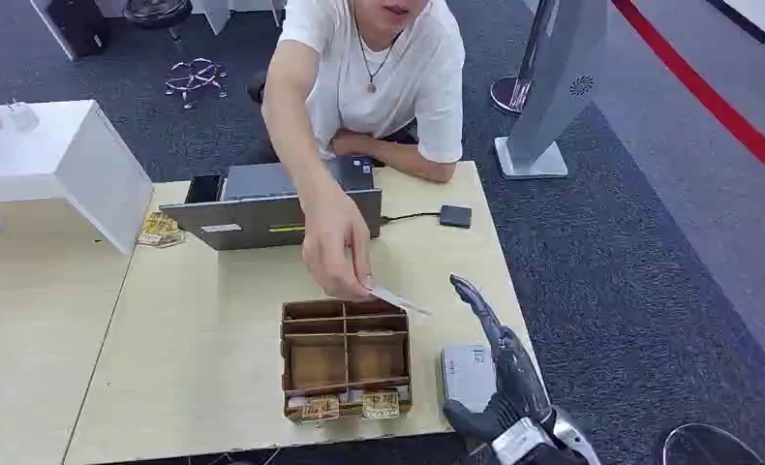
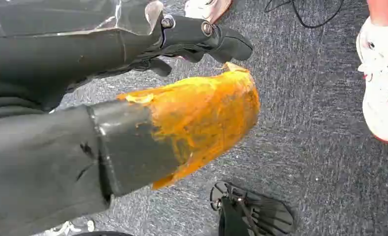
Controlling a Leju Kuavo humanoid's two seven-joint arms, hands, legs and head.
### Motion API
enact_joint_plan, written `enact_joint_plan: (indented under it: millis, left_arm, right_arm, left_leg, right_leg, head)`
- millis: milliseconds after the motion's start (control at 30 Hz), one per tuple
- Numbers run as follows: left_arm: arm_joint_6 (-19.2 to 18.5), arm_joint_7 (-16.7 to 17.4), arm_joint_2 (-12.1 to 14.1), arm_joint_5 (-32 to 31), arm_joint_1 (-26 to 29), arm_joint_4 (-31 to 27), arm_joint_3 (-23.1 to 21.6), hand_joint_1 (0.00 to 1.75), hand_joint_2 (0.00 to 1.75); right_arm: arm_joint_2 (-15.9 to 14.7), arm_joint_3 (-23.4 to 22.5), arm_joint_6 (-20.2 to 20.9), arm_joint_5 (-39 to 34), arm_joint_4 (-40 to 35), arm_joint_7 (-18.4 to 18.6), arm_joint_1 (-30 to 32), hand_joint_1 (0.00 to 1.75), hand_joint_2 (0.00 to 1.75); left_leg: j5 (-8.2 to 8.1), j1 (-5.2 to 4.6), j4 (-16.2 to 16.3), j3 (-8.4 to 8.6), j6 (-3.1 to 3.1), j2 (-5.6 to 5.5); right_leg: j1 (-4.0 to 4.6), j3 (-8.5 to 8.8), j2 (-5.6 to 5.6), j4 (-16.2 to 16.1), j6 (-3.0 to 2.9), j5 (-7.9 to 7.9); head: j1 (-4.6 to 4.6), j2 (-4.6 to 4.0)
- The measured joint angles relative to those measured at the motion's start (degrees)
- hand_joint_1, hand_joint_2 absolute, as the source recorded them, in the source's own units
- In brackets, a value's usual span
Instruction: Pass the card to the sensor for recognition and then transmit it.
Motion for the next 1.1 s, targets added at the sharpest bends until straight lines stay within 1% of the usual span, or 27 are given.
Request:
enact_joint_plan:
  millis: [67,100,133,167,200,233,300,333,400,433,533,633,667,733,767,900,1067,1100]
  left_arm:
    - [0.0,0.2,0.0,-0.5,0.0,0.0,0.0,0.00,0.00]
    - [-0.1,0.4,0.0,-1.0,0.0,0.0,0.0,0.00,0.00]
    - [-0.1,0.5,0.0,-1.2,0.0,0.0,0.0,0.00,0.00]
    - [-0.2,0.6,0.0,-1.6,0.0,0.0,0.0,0.00,0.00]
    - [-0.2,0.8,0.0,-1.9,0.0,0.0,0.0,0.00,0.00]
    - [-0.2,1.0,0.0,-2.1,0.0,0.0,0.0,0.00,0.00]
    - [-0.2,1.3,0.0,-2.6,0.0,0.0,0.0,0.00,0.00]
    - [-0.2,1.5,0.0,-2.9,0.0,0.0,-0.1,0.00,0.00]
    - [-0.2,1.8,-0.1,-3.3,0.0,0.0,-0.1,0.00,0.00]
    - [-0.2,1.9,-0.2,-3.6,0.0,0.0,-0.1,0.00,0.00]
    - [-0.2,2.0,-0.5,-3.6,0.0,0.0,-0.1,0.00,0.00]
    - [-0.3,1.7,-0.9,-3.6,0.0,0.0,-0.1,0.00,0.00]
    - [-0.5,1.6,-1.0,-3.6,0.0,0.0,-0.1,0.00,0.00]
    - [-0.6,1.2,-1.2,-3.6,0.0,0.0,-0.1,0.00,0.00]
    - [-0.7,1.1,-1.3,-3.6,0.0,0.0,-0.1,0.00,0.00]
    - [-1.1,0.6,-1.5,-3.6,0.0,0.0,-0.1,0.00,0.00]
    - [-1.4,0.0,-1.6,-3.8,0.0,0.0,-0.1,0.00,0.00]
    - [-1.5,-0.1,-1.7,-3.8,0.0,0.0,-0.1,0.00,0.00]
  right_arm:
    - [0.7,0.0,-4.9,6.3,0.0,0.7,-0.4,0.00,1.75]
    - [1.1,0.1,-8.4,11.2,0.0,1.6,-0.5,0.00,1.75]
    - [1.3,0.2,-11.0,14.7,0.0,2.1,-0.7,0.00,1.75]
    - [1.6,0.4,-14.7,20.2,0.0,3.4,-0.9,0.00,1.75]
    - [1.9,0.5,-17.0,23.8,0.0,4.3,-1.0,0.00,1.75]
    - [2.0,0.7,-18.6,26.8,0.1,5.0,-1.2,0.00,1.75]
    - [2.9,0.6,-20.1,34.3,0.1,6.0,-1.3,0.00,1.75]
    - [4.0,0.1,-20.6,39.3,0.1,6.0,-1.3,0.00,1.75]
    - [5.7,-0.8,-20.8,46.1,-0.2,5.5,-1.4,0.00,1.75]
    - [6.7,-1.6,-20.8,48.8,-0.6,5.1,-1.4,0.00,1.75]
    - [8.8,-3.6,-20.9,53.3,-1.9,5.2,-1.5,0.00,1.75]
    - [9.2,-4.0,-20.9,59.8,-3.7,10.0,-2.1,0.00,1.75]
    - [9.2,-4.0,-20.9,61.8,-4.2,12.6,-2.3,0.00,1.75]
    - [8.7,-3.5,-20.9,63.5,-5.2,17.1,-3.0,0.00,1.75]
    - [8.3,-3.5,-20.9,63.6,-5.6,17.8,-3.4,0.00,1.75]
    - [7.5,-3.4,-20.9,63.6,-6.6,17.8,-4.0,0.00,1.75]
    - [7.4,-3.4,-20.9,63.6,-7.5,17.2,-4.1,0.00,1.75]
    - [7.4,-3.4,-20.9,63.6,-7.6,17.1,-4.1,0.14,1.75]
  left_leg:
    - [0.00,0.00,0.0,0.00,0.00,0.01]
    - [0.00,0.00,0.0,0.00,0.00,0.00]
    - [0.00,0.00,0.0,-0.01,0.00,0.00]
    - [0.00,0.00,0.0,-0.01,0.00,0.00]
    - [0.00,0.00,0.0,-0.01,0.00,0.01]
    - [0.00,0.00,0.0,0.00,0.00,0.01]
    - [0.00,0.00,0.0,-0.01,0.00,0.00]
    - [0.00,0.00,0.0,0.00,0.00,0.00]
    - [0.01,0.00,0.0,0.01,-0.02,0.00]
    - [0.02,0.01,0.0,0.00,-0.03,0.00]
    - [0.04,0.02,0.0,-0.01,-0.05,0.00]
    - [0.04,0.00,0.0,-0.01,-0.05,0.00]
    - [0.05,0.00,0.0,-0.01,-0.03,0.00]
    - [0.06,-0.02,0.0,-0.01,-0.02,0.00]
    - [0.06,-0.02,0.0,-0.01,-0.02,0.00]
    - [0.06,-0.01,0.0,0.00,-0.02,0.00]
    - [0.06,0.02,0.0,0.00,-0.02,0.00]
    - [0.06,0.02,0.0,0.00,-0.02,0.00]
  right_leg:
    - [0.00,0.00,0.01,0.0,0.00,0.00]
    - [0.00,0.00,0.00,0.0,0.00,0.00]
    - [0.00,0.00,0.00,0.0,0.00,0.00]
    - [0.00,0.00,0.00,0.0,0.00,0.00]
    - [0.00,0.00,0.00,0.0,0.00,0.00]
    - [0.00,0.00,0.00,0.0,0.00,0.00]
    - [0.00,0.00,0.00,0.0,0.00,0.00]
    - [0.00,0.00,0.00,0.0,0.00,0.00]
    - [0.00,-0.01,0.00,0.0,0.00,0.00]
    - [0.01,-0.01,0.00,0.0,0.00,0.00]
    - [0.01,0.00,0.00,0.0,0.00,0.00]
    - [0.00,0.00,0.00,0.0,0.00,0.01]
    - [0.00,0.00,0.00,0.0,0.00,0.01]
    - [-0.02,0.00,-0.01,0.0,0.00,0.01]
    - [-0.02,0.00,0.00,0.0,0.00,0.02]
    - [-0.01,0.00,0.00,0.0,0.00,0.02]
    - [0.00,-0.01,0.00,0.0,-0.01,0.01]
    - [0.01,-0.01,0.00,0.0,-0.01,0.01]
  head:
    - [0.00,0.00]
    - [0.00,0.00]
    - [0.00,0.00]
    - [-0.02,0.00]
    - [0.00,0.00]
    - [0.00,0.00]
    - [0.00,0.00]
    - [0.00,0.00]
    - [-0.02,0.00]
    - [0.00,0.00]
    - [0.00,0.00]
    - [0.00,0.00]
    - [0.02,0.00]
    - [0.00,0.00]
    - [0.00,0.00]
    - [0.02,0.00]
    - [0.02,0.00]
    - [0.00,0.00]
